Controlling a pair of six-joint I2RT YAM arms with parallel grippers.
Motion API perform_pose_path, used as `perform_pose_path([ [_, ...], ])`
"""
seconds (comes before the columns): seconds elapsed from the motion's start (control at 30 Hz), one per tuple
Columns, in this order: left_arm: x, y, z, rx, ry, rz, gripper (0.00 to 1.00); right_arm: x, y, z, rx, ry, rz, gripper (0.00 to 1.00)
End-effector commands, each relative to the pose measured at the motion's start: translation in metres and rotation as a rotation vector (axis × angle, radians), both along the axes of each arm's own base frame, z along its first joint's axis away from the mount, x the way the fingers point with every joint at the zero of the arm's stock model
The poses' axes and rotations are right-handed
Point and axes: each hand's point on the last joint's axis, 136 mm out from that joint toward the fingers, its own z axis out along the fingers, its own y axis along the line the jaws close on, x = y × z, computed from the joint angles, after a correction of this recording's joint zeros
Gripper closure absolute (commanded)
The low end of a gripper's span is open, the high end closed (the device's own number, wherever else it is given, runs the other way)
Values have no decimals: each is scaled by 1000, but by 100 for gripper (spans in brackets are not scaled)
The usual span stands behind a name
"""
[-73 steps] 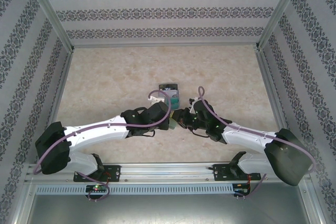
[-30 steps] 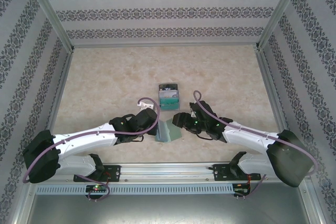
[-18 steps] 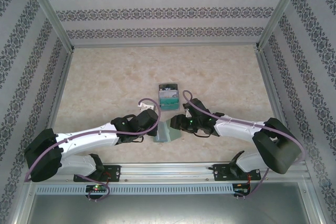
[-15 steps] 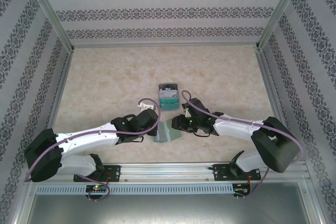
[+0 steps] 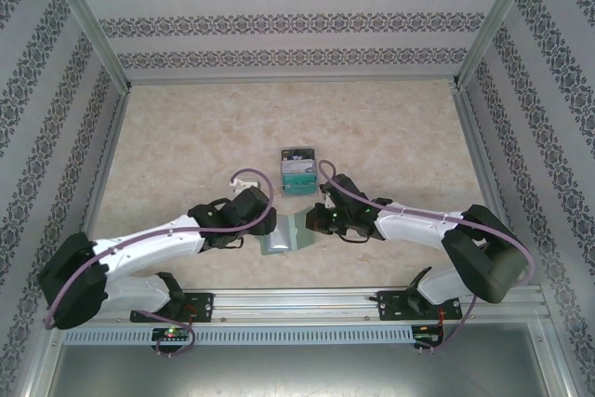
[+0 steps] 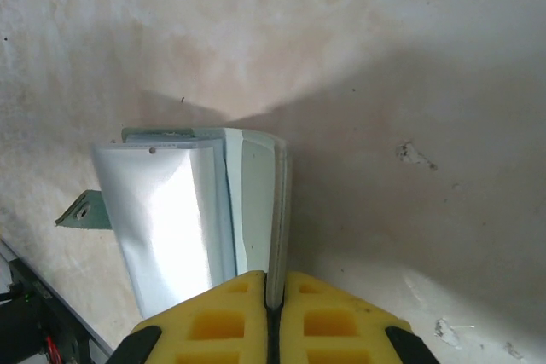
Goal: Take the credit cards out of the card holder
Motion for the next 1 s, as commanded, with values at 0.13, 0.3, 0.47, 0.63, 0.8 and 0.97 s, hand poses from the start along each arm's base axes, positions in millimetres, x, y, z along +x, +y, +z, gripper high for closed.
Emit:
perform_pose_path([
  [0.13,-9,-10,44,-186,-3,-2,40,12,2,17,-1,-74,-83,100],
  [0.3,-11,-52,31,-280,101,-93,48,14,-5,22,1,-101,-128,100],
  [0.47,-15,-79,2,-290,220,-161,52,13,-7,21,8,-104,-147,100],
  [0.63,-11,-106,-12,-260,273,-226,56,11,-7,20,9,-103,-147,100],
  [0.8,-4,-92,-34,-138,295,-149,59,10,-10,23,12,-113,-150,100],
  [0.97,8,-65,-41,-48,264,-41,59,7,-11,25,19,-116,-143,100],
])
